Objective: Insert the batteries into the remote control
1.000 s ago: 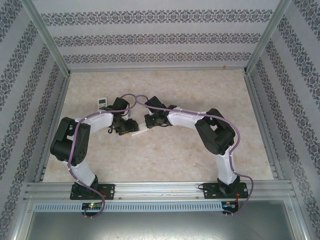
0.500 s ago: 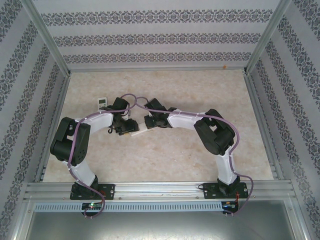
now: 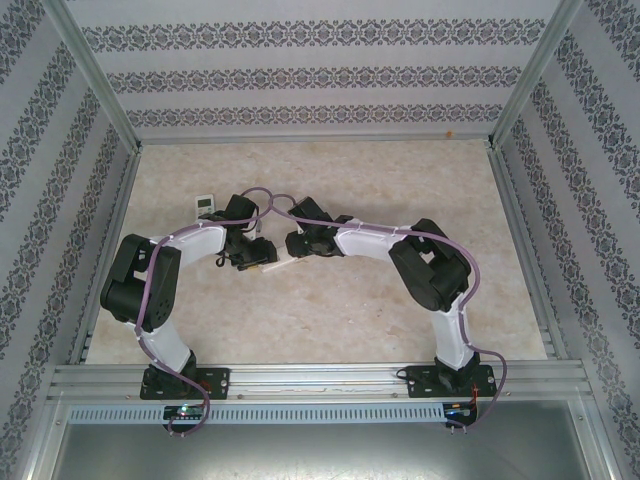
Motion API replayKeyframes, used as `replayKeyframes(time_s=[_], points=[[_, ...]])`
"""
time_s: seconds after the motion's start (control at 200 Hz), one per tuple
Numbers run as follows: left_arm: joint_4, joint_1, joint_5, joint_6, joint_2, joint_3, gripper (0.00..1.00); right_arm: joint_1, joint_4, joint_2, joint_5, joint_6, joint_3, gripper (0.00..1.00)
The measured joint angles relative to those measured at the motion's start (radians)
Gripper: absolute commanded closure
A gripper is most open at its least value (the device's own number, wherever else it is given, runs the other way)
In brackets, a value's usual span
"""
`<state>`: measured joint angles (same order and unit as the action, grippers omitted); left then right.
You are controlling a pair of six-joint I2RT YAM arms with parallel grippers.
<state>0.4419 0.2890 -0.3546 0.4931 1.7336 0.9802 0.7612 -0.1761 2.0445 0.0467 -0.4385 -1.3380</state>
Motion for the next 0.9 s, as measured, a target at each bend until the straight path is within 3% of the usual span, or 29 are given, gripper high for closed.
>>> replayKeyframes(time_s=[0.34, 0.904], points=[[0.000, -0.003, -0.007, 0.000, 0.001, 0.000, 0.50, -0.013, -0.042, -0.022, 0.014, 0.000, 0.001, 0.79], [0.000, -0.003, -0.007, 0.000, 0.001, 0.000, 0.50, -0.013, -0.052, -0.008, 0.021, 0.001, -0.002, 0.85]])
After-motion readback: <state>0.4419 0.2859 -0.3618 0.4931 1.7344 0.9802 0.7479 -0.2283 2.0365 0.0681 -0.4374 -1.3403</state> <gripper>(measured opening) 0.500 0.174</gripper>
